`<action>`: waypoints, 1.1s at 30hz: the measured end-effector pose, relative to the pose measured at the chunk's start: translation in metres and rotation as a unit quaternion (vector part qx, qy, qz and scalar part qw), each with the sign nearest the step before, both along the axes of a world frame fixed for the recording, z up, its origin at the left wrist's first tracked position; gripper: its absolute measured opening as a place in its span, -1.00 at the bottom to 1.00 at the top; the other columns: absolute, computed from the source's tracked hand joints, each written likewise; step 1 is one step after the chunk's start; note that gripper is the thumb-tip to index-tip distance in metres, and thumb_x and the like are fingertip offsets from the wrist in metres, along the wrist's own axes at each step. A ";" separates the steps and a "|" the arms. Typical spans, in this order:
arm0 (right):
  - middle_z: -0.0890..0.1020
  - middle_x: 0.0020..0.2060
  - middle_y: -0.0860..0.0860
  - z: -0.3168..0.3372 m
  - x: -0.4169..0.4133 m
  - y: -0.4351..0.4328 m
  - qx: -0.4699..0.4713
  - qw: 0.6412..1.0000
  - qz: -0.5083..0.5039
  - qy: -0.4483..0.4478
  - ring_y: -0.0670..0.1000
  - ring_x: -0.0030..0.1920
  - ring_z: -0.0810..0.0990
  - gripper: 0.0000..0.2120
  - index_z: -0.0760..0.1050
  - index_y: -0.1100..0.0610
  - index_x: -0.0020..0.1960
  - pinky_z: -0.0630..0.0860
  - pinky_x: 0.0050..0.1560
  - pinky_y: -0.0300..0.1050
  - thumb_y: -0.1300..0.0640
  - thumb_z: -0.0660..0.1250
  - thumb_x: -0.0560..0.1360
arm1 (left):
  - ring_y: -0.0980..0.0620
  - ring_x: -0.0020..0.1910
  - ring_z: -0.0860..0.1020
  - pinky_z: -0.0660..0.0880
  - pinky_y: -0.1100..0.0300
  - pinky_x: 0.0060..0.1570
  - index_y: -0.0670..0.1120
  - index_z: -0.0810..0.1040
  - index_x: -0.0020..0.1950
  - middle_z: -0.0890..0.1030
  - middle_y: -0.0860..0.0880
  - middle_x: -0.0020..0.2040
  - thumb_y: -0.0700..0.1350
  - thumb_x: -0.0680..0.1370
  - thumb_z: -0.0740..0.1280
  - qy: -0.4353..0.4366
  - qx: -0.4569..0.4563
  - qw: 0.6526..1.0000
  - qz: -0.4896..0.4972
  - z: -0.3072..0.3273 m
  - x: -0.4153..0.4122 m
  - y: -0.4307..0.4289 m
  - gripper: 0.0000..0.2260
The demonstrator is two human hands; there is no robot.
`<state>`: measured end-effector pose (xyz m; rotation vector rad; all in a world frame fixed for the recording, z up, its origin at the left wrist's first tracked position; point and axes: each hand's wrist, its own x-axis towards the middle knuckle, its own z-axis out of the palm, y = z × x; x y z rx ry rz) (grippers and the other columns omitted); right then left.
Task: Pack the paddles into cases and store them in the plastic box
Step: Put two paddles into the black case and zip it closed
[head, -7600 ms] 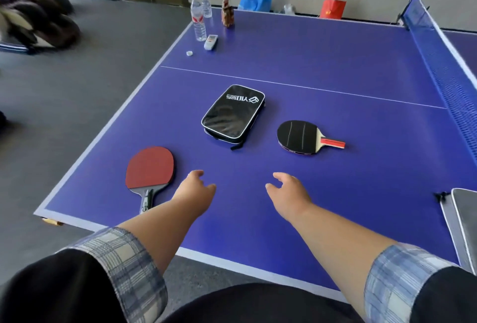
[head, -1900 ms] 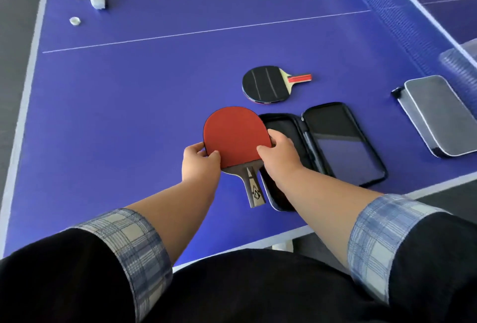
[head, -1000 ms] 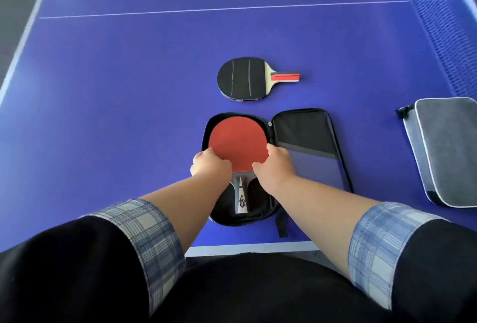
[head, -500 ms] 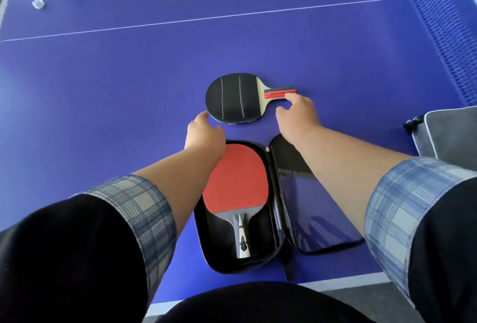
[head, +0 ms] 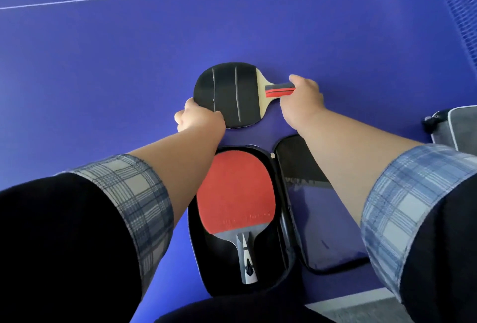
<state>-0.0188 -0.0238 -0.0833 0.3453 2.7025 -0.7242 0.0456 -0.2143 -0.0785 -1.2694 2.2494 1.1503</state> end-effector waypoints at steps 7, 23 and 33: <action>0.34 0.42 0.06 0.039 0.055 0.012 -0.092 0.993 -0.054 0.052 0.10 0.29 0.49 -0.48 0.32 0.00 0.52 0.49 0.26 0.01 0.20 0.23 0.58 | -0.05 -0.14 0.57 0.55 0.10 -0.17 0.14 0.42 0.33 0.53 -0.03 0.19 -0.08 0.41 0.23 0.107 0.044 0.993 0.030 0.037 0.027 -0.005 -0.53; 0.64 -0.15 -0.08 0.058 0.270 0.022 -0.107 0.992 0.061 -0.018 -0.02 -0.16 0.61 -0.81 0.57 0.00 0.01 0.48 -0.20 -0.17 -0.04 0.44 0.45 | -0.24 0.14 0.52 0.56 -0.13 0.12 0.07 0.50 0.00 0.58 -0.07 0.08 -0.19 0.44 0.11 0.108 -0.033 0.975 -0.193 0.080 0.104 0.001 -0.74; 0.65 -0.28 -0.09 0.043 0.325 -0.027 -0.107 0.993 -0.034 -0.028 -0.09 -0.29 0.62 -0.88 0.55 -0.03 -0.07 0.46 -0.30 -0.15 -0.03 0.42 0.45 | -0.19 0.13 0.53 0.57 -0.08 0.08 0.19 0.48 -0.04 0.56 -0.01 0.11 -0.19 0.52 0.15 0.095 -0.006 0.927 -0.364 0.051 0.117 -0.019 -0.74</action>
